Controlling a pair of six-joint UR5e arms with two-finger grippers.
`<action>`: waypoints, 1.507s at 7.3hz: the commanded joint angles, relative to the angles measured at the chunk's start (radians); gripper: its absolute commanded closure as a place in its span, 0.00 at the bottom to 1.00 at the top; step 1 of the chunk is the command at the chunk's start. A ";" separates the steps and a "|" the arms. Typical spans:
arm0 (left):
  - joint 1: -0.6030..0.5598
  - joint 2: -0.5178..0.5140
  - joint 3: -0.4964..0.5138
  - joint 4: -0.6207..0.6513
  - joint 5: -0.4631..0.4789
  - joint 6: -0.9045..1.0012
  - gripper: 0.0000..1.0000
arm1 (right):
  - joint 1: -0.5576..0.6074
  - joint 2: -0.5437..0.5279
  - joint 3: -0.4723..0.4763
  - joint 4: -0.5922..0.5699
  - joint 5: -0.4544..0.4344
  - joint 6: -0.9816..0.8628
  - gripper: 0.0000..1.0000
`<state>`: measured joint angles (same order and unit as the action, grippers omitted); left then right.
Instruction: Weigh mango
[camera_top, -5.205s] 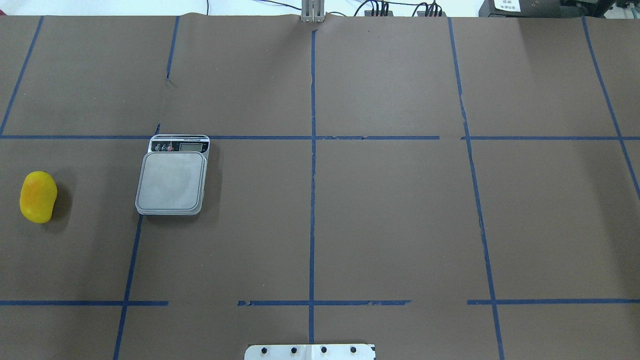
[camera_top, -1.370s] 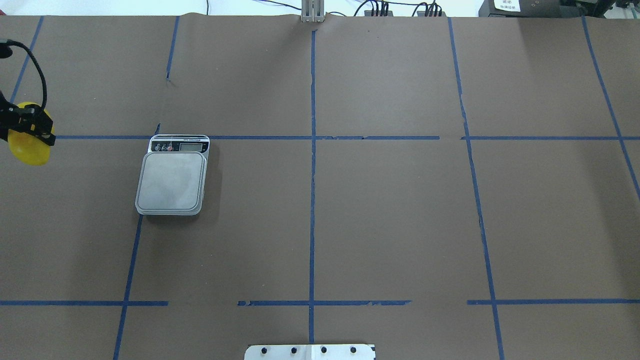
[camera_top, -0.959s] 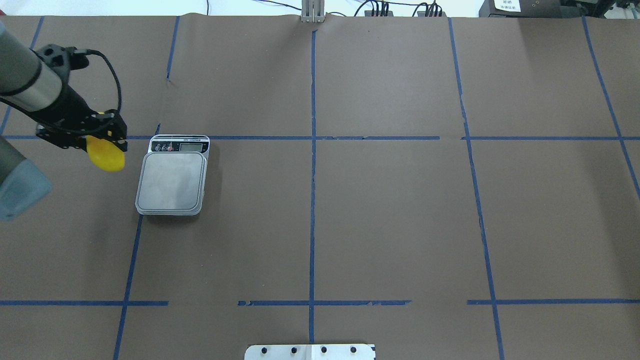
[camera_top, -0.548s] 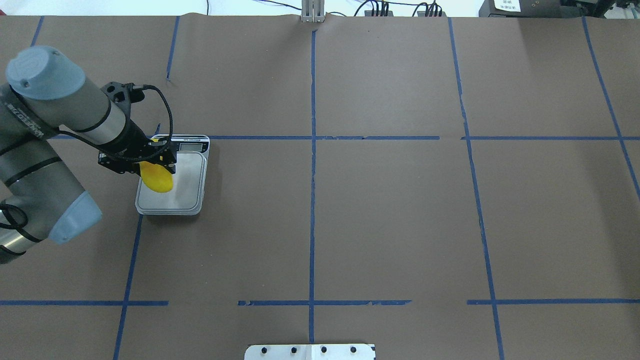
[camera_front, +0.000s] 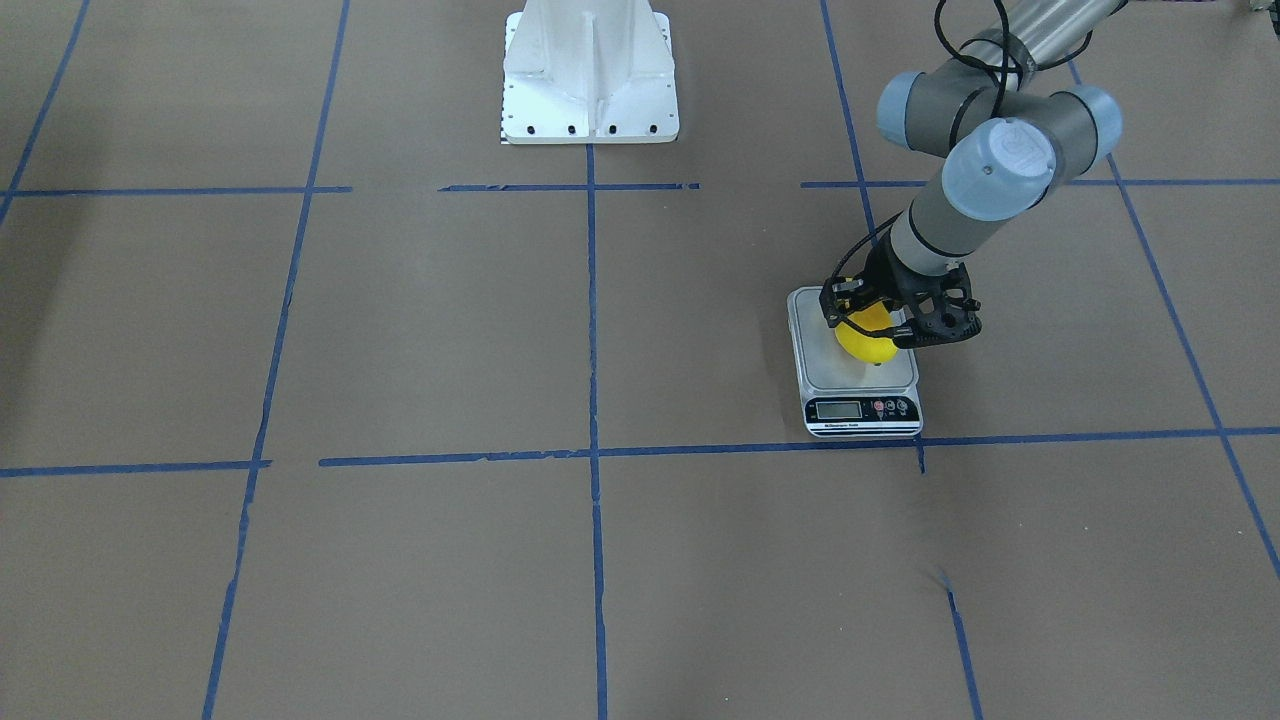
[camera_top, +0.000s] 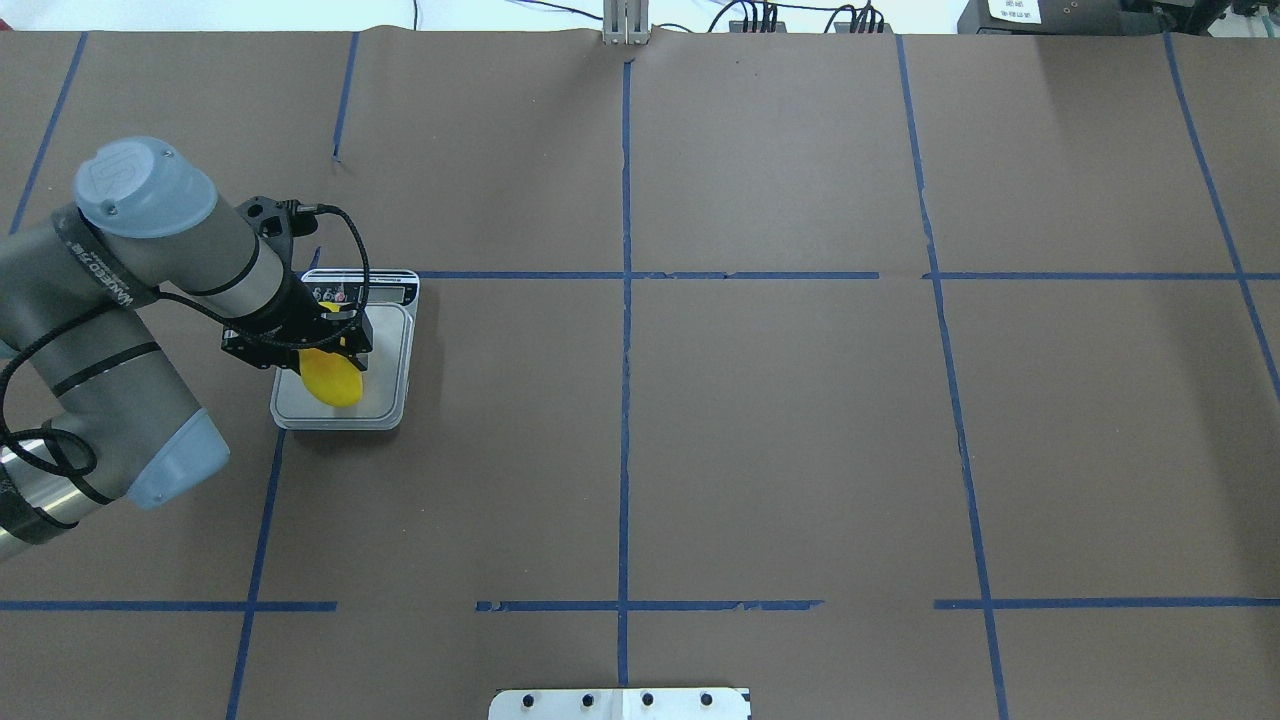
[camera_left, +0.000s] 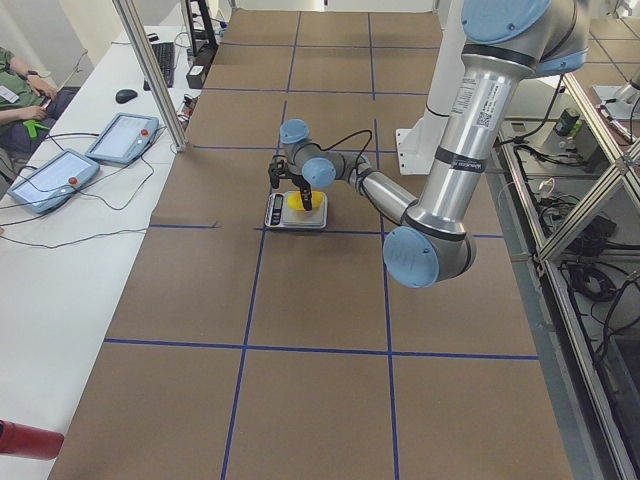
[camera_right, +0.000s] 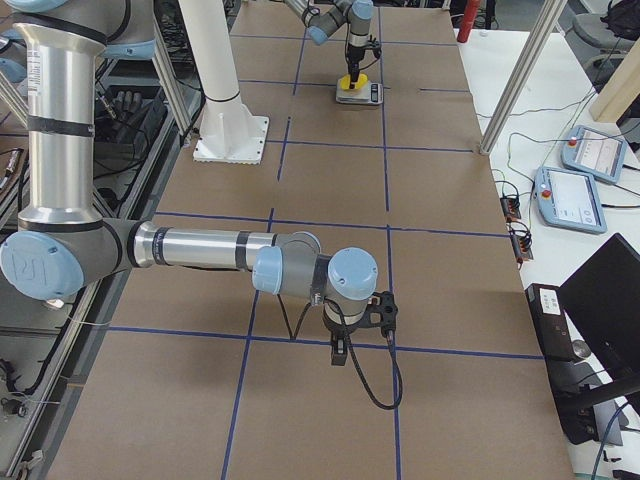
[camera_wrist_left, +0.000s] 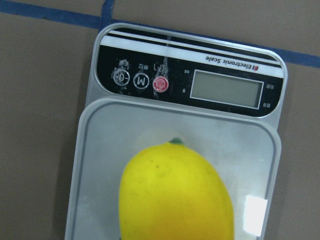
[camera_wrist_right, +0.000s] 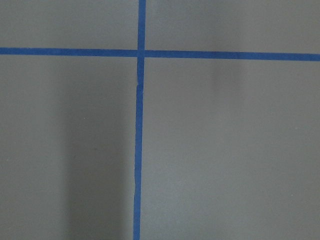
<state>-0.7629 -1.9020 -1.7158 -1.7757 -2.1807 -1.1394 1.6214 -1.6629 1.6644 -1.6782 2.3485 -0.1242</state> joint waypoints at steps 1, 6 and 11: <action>-0.024 0.007 -0.030 0.008 -0.002 0.039 0.00 | 0.000 0.000 0.000 0.000 0.000 0.000 0.00; -0.473 0.119 -0.197 0.378 -0.031 0.737 0.00 | 0.000 0.000 0.000 0.000 0.000 0.000 0.00; -0.759 0.331 0.004 0.322 -0.125 1.245 0.00 | 0.000 0.000 0.000 0.000 0.000 0.000 0.00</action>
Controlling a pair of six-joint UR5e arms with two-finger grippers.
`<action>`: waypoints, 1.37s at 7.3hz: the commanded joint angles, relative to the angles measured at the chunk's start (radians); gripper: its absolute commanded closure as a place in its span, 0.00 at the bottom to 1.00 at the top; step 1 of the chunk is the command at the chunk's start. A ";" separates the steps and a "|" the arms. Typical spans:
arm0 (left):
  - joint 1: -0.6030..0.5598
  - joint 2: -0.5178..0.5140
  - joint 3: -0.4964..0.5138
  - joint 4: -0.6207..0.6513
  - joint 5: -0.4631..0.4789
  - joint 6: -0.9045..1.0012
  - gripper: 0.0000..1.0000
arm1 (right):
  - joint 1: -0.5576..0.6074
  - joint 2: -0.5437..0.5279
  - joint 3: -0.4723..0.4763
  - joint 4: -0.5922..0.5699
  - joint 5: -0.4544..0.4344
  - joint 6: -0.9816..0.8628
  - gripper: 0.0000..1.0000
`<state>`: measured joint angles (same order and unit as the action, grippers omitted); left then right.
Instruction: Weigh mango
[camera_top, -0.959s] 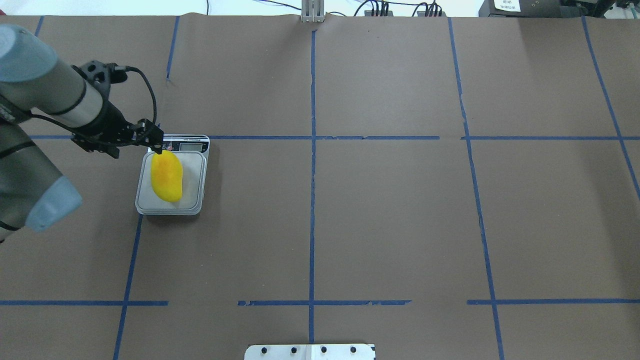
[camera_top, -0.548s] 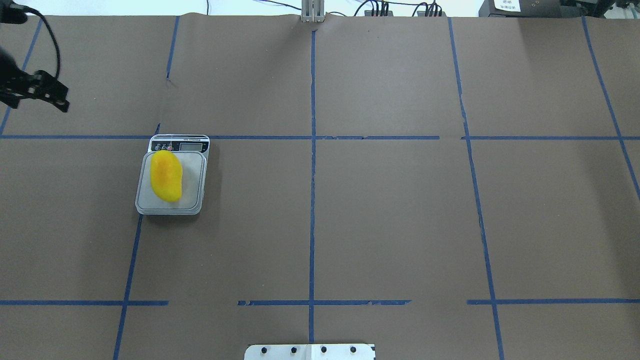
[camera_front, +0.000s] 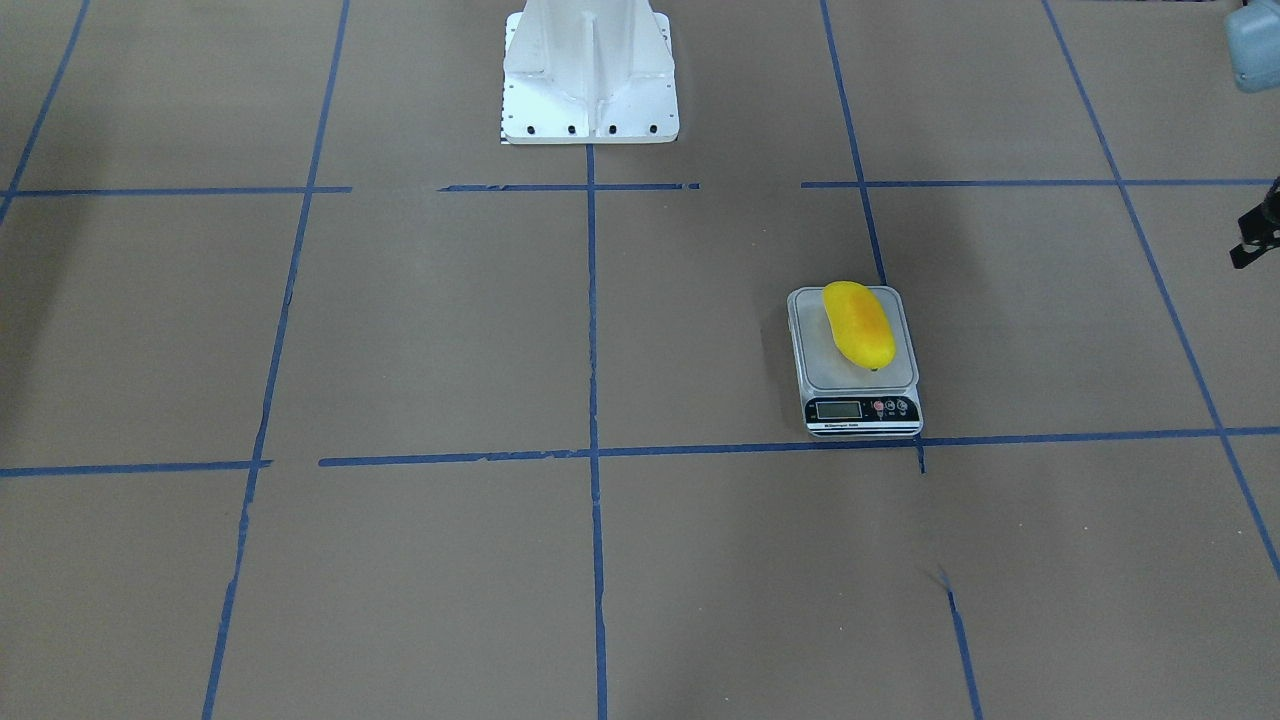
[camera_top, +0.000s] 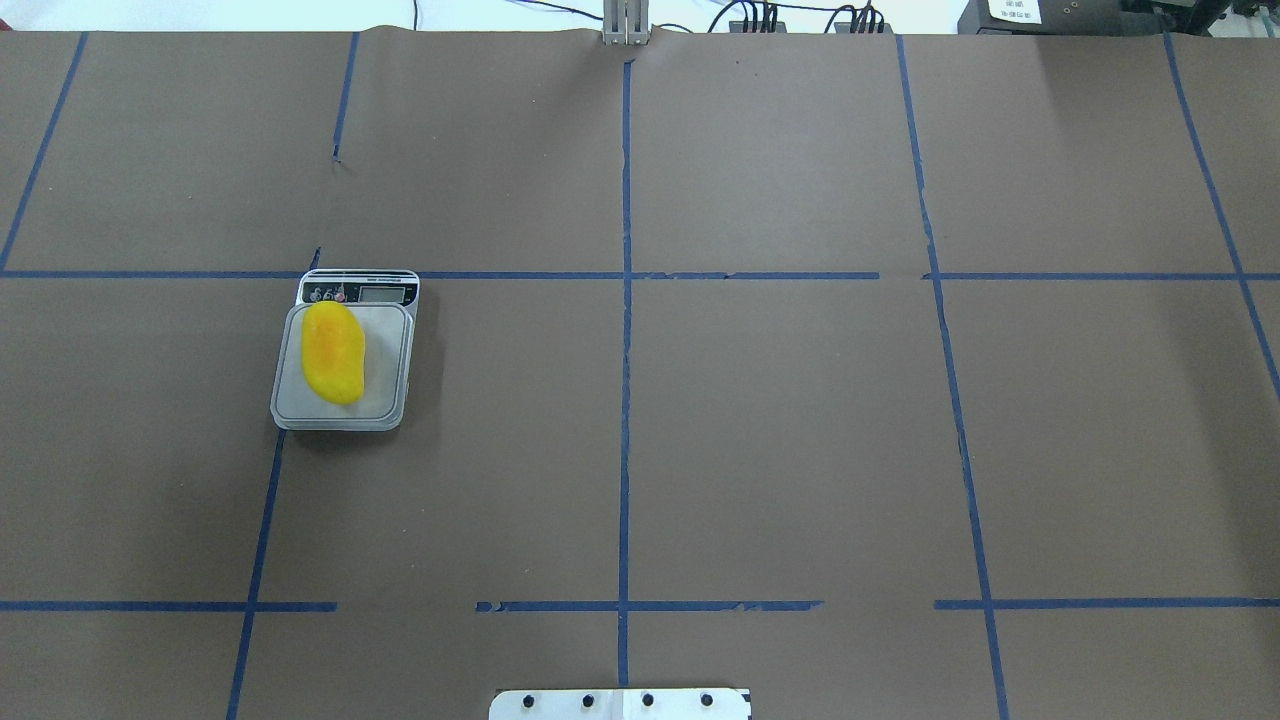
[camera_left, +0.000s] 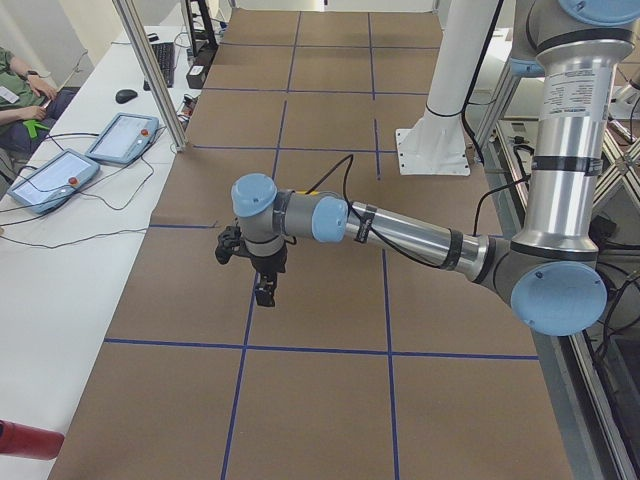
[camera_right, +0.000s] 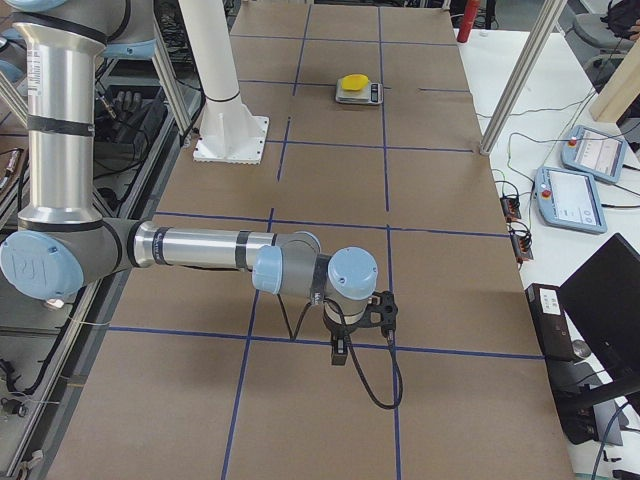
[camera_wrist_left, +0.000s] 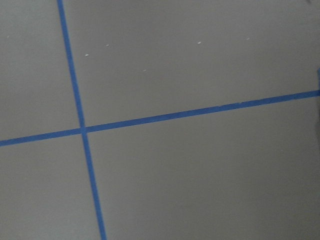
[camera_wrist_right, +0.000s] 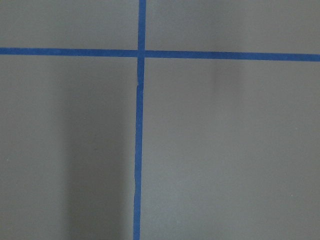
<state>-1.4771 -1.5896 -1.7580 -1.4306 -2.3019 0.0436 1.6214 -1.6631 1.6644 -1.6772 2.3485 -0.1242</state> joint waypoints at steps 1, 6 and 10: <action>-0.078 0.019 0.049 -0.025 -0.004 0.061 0.00 | 0.000 -0.001 0.000 -0.001 0.000 0.000 0.00; -0.141 0.061 0.081 -0.110 -0.051 0.056 0.00 | 0.000 -0.001 0.000 0.000 0.000 0.000 0.00; -0.141 0.077 0.114 -0.185 -0.048 0.048 0.00 | 0.000 0.000 0.000 -0.001 0.000 0.000 0.00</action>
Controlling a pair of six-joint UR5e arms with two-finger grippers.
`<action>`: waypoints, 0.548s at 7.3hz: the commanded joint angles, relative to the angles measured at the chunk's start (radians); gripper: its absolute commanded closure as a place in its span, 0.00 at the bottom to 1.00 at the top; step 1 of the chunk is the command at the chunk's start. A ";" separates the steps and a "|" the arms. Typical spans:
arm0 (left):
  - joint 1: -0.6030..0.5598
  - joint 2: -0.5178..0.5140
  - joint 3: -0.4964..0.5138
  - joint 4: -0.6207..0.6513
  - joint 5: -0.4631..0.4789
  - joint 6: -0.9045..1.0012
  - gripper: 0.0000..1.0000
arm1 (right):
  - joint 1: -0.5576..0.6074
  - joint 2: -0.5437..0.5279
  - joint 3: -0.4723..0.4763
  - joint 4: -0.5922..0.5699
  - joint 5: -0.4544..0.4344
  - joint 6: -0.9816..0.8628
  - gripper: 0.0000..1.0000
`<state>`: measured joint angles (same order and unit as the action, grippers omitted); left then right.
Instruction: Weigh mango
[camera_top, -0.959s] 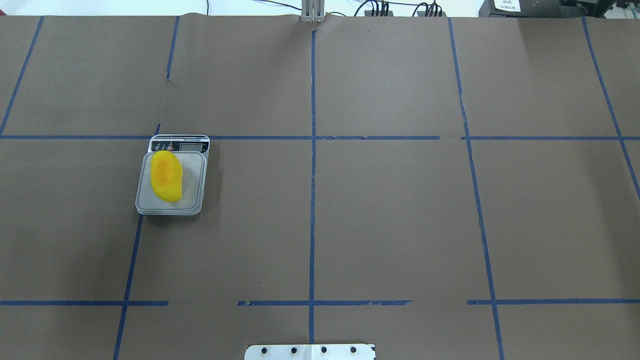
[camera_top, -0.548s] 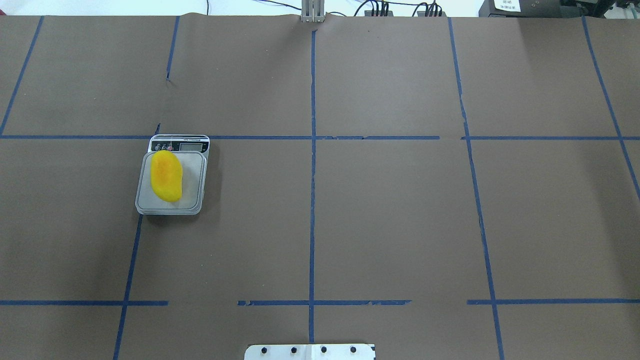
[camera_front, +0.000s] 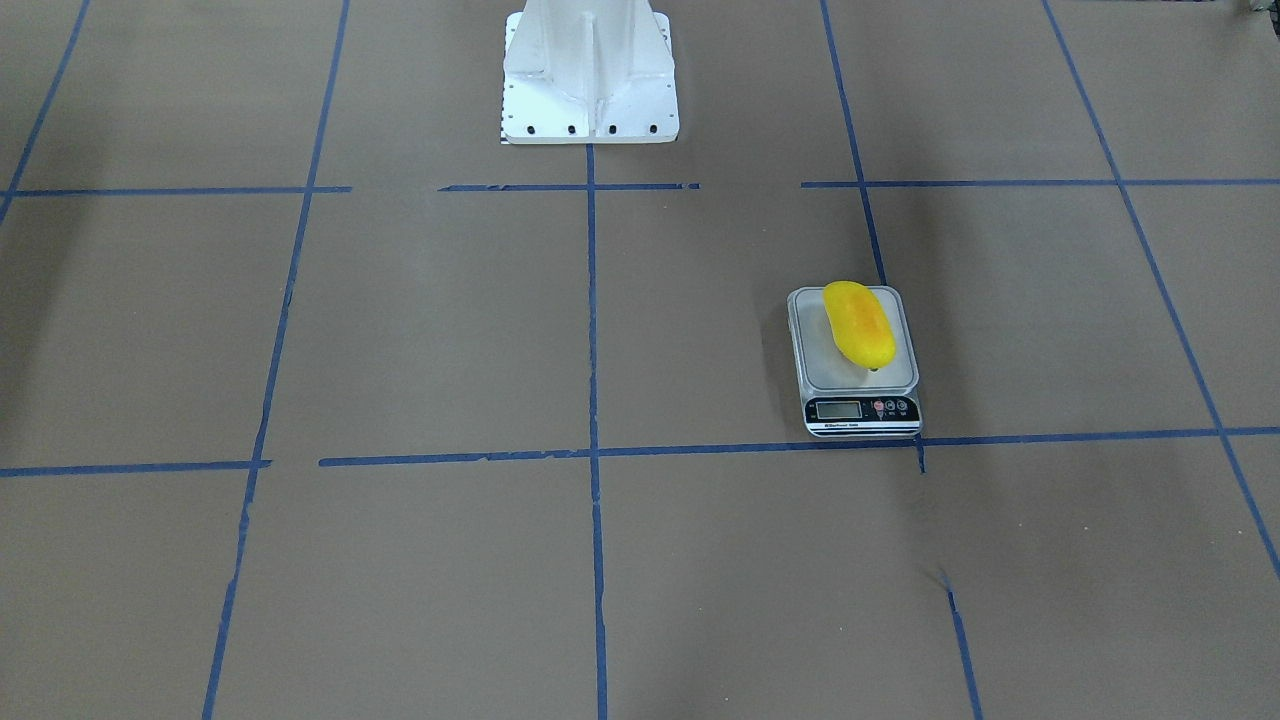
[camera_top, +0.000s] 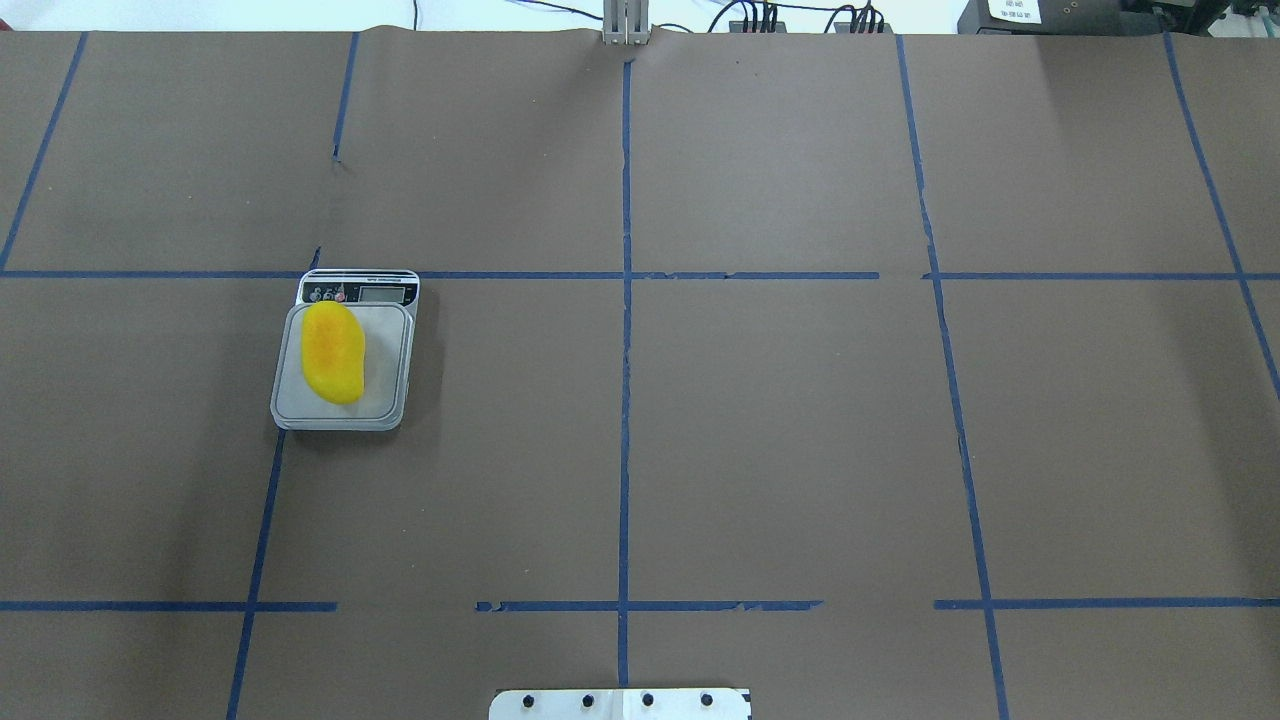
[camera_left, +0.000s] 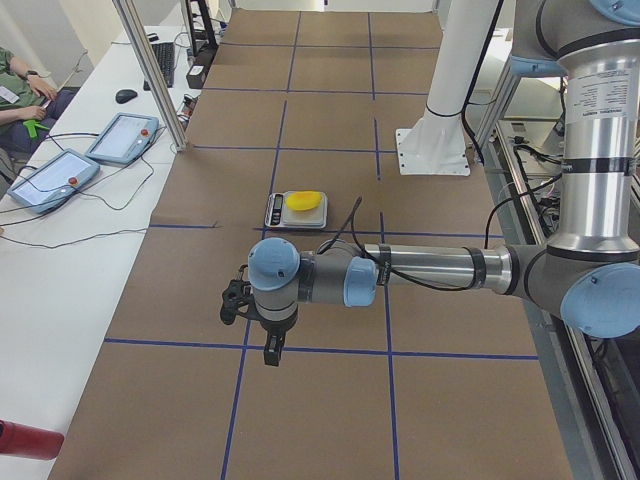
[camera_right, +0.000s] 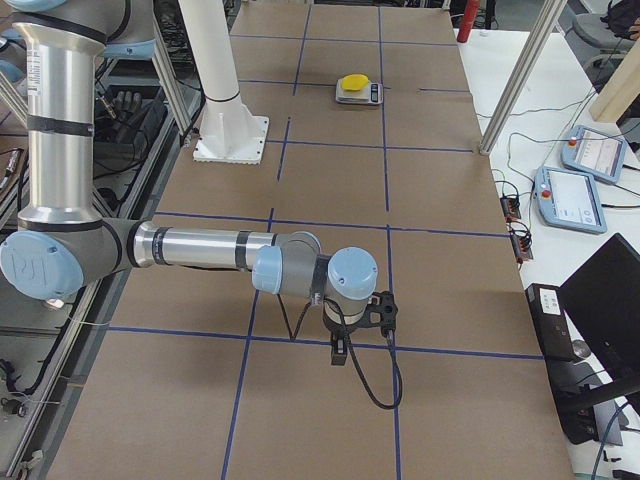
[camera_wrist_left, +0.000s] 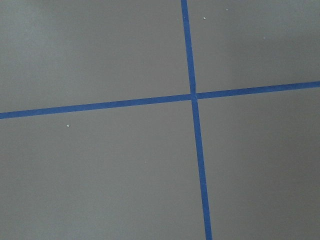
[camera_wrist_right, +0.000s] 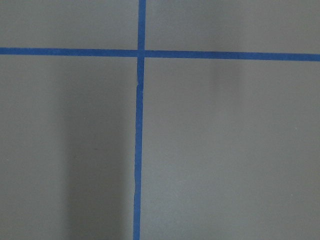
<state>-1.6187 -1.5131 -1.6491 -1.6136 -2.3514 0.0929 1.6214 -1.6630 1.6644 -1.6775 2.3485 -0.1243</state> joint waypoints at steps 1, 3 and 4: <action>0.000 -0.001 0.011 0.003 0.001 -0.001 0.00 | 0.000 0.000 0.000 -0.001 0.000 0.000 0.00; 0.000 0.001 0.012 0.015 0.003 -0.001 0.00 | 0.000 0.000 0.000 -0.001 0.000 0.000 0.00; 0.000 -0.001 0.008 0.041 0.001 -0.001 0.00 | 0.000 0.000 0.000 -0.001 0.000 0.000 0.00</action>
